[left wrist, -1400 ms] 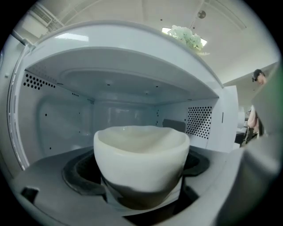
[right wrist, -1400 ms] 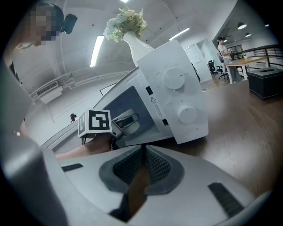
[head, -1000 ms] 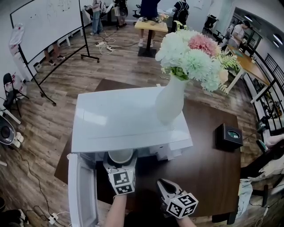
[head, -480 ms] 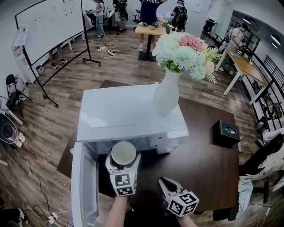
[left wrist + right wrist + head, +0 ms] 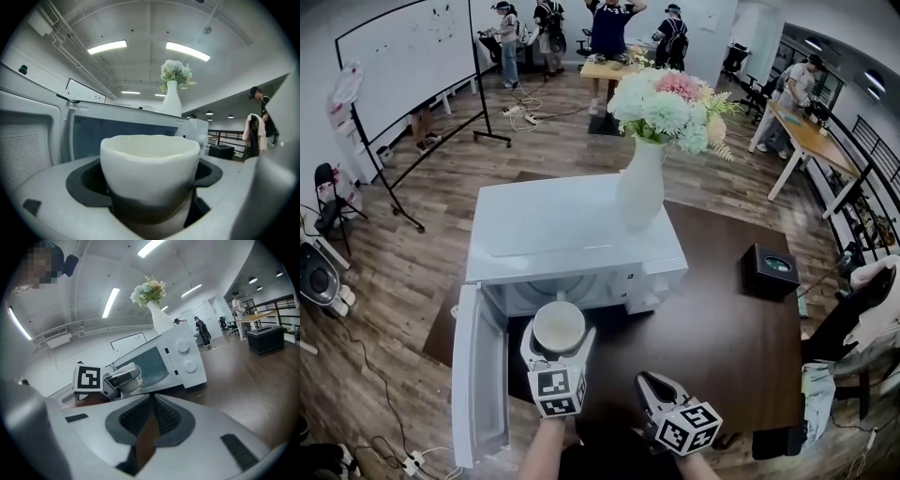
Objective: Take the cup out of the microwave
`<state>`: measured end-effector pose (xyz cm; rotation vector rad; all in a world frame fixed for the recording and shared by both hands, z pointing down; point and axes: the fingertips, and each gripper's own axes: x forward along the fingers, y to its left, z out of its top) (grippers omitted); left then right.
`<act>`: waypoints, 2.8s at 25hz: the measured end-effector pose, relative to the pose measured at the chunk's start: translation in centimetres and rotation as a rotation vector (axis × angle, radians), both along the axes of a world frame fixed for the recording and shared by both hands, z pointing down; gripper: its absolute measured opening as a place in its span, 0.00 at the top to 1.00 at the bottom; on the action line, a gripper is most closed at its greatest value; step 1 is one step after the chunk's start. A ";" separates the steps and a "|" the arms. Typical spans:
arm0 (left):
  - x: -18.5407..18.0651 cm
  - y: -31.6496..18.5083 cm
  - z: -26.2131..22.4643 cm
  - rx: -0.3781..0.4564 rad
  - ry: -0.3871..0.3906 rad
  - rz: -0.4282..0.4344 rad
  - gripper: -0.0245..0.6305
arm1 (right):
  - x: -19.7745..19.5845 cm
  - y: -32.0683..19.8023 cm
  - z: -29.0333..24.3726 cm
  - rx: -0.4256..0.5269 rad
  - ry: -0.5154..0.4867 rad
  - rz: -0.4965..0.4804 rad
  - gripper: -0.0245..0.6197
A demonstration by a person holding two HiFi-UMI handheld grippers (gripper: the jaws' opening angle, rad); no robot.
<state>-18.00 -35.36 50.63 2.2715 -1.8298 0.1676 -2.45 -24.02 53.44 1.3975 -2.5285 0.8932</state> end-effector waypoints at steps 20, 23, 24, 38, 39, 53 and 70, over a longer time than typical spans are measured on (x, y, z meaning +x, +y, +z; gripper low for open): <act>1.5 8.9 -2.3 -0.002 0.044 0.132 0.20 | 5.6 1.4 -2.9 0.077 0.026 0.164 0.97; 1.9 9.9 -2.8 0.005 0.046 0.157 0.20 | 6.5 1.5 -3.5 0.091 0.039 0.189 0.97; 2.0 10.2 -3.0 0.009 0.047 0.168 0.20 | 6.8 1.5 -3.7 0.100 0.049 0.194 0.97; 1.6 13.3 -4.6 0.066 0.102 0.282 0.20 | 7.1 2.3 -7.3 0.255 0.217 0.110 0.97; 1.6 13.3 -4.6 0.069 0.111 0.284 0.20 | 6.8 2.3 -7.4 0.257 0.226 0.097 0.97; 1.3 13.1 -5.6 0.103 0.098 0.321 0.20 | 5.8 2.1 -7.9 0.249 0.212 0.066 0.97; 1.4 11.4 -4.9 0.091 0.107 0.311 0.20 | 5.3 1.1 -6.8 0.212 0.153 0.075 0.97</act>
